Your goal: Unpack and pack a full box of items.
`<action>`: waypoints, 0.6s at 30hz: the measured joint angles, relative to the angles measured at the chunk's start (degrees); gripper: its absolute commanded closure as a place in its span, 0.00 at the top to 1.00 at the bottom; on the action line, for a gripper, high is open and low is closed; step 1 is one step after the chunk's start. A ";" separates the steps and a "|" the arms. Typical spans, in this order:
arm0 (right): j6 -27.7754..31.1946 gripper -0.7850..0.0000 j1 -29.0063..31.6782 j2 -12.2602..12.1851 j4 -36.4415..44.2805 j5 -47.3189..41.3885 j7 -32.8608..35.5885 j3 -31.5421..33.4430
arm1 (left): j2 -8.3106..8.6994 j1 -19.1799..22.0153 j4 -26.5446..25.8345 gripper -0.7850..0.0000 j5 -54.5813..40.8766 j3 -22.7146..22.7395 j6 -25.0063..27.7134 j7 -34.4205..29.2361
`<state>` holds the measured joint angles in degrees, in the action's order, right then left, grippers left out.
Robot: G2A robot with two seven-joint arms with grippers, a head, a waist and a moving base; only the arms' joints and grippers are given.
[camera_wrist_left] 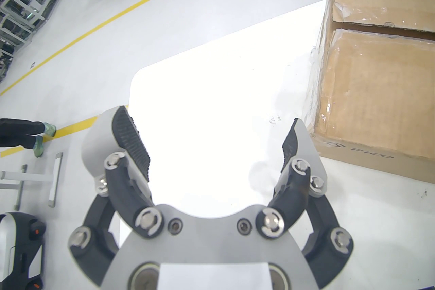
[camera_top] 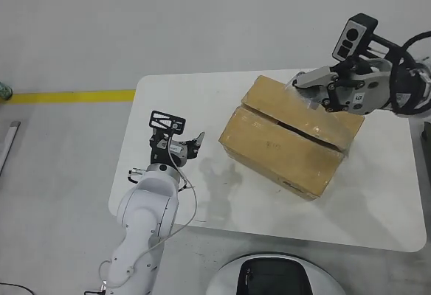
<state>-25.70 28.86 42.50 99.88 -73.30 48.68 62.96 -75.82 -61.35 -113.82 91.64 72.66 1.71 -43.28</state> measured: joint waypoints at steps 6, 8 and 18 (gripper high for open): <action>-0.63 0.00 -3.05 1.60 -3.35 -0.38 0.66 -3.62 | 0.00 0.00 0.00 1.00 0.00 0.00 0.00 0.00; -0.36 0.00 -3.71 2.14 -4.23 -0.69 0.65 -4.56 | 0.00 0.00 0.00 1.00 0.00 0.00 0.00 0.00; -0.78 0.00 -5.96 4.55 -8.82 -0.60 -0.81 -9.03 | 0.00 0.00 0.00 1.00 0.00 0.00 0.00 0.00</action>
<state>-26.49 22.90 47.04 91.06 -73.90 47.87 53.93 -75.82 -61.35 -113.82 91.64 72.66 1.71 -43.28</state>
